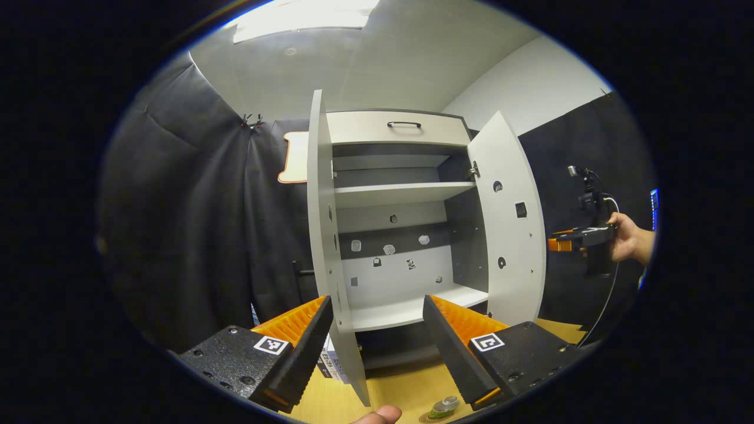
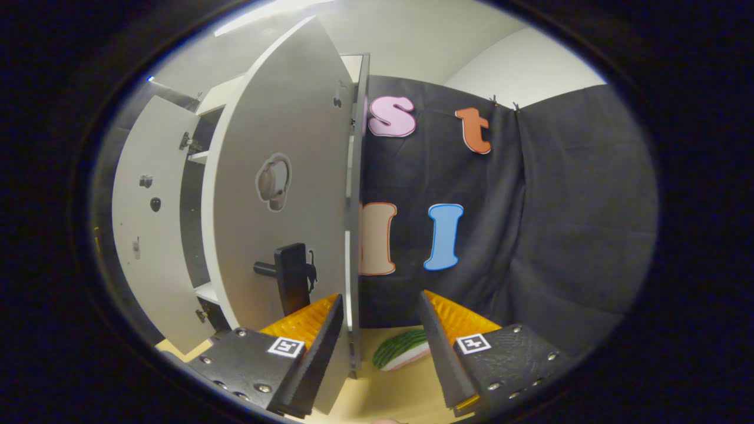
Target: Grasp the bottle in the cabinet with the left hand and place it on the coaster, then close the right door with the right hand and the left door with the left hand.
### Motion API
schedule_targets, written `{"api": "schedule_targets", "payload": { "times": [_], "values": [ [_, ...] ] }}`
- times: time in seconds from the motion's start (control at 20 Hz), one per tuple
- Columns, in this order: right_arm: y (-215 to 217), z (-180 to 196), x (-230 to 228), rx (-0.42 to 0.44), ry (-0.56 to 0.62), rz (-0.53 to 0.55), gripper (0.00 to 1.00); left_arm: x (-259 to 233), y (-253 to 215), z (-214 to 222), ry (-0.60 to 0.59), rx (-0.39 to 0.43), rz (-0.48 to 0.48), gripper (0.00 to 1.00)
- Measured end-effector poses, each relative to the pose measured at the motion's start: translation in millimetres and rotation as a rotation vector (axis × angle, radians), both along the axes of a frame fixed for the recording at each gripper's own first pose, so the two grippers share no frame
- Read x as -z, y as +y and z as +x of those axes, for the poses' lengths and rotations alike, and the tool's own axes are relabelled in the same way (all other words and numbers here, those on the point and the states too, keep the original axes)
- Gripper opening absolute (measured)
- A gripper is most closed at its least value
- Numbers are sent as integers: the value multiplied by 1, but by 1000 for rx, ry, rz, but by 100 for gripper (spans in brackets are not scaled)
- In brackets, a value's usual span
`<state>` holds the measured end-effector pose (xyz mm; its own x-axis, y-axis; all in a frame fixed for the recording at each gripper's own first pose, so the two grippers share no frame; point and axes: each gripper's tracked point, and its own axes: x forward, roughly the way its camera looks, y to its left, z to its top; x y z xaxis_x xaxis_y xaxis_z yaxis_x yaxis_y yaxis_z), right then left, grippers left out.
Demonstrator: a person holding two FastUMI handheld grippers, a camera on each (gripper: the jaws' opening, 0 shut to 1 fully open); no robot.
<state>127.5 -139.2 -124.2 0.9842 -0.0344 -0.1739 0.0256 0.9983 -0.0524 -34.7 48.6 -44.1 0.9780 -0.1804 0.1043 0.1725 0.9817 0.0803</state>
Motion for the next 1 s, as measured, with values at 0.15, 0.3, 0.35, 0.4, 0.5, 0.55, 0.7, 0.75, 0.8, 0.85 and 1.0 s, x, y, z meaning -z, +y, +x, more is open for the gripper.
{"api": "schedule_targets", "payload": {
  "times": [0.15, 0.3, 0.35, 0.4, 0.5, 0.55, 0.7, 0.75, 0.8, 0.85, 1.0],
  "values": [
    [20, 1, -2, 0, -12, -7, 79, 14, -7, -1, 40, 14, -10, 99],
    [37, 4, -5, 11, -28, -1, 79, 17, -7, -2, 46, 15, -3, 97],
    [42, 6, -7, 14, -36, 10, 77, 18, -7, -3, 49, 16, 4, 97],
    [46, 8, -5, 14, -32, 20, 76, 18, -7, -3, 48, 16, 10, 97],
    [53, 10, -6, 22, -43, 17, 76, 22, -2, -5, 54, 10, 18, 97],
    [58, 12, -7, 18, -45, 7, 80, 25, 1, -5, 61, 4, 20, 97],
    [78, 17, -4, -7, -37, -6, 76, 33, 12, -5, 85, -13, 15, 97],
    [85, 19, -4, -15, -37, -4, 77, 35, 16, -3, 91, -22, 16, 97],
    [92, 21, -2, -31, -31, 1, 78, 39, 18, 1, 97, -26, 20, 97],
    [100, 22, 0, -45, -25, 7, 86, 40, 21, 1, 98, -33, 25, 96],
    [116, 24, 6, -69, -11, 10, 100, 36, 32, -5, 91, -49, 32, 97]
  ]
}}
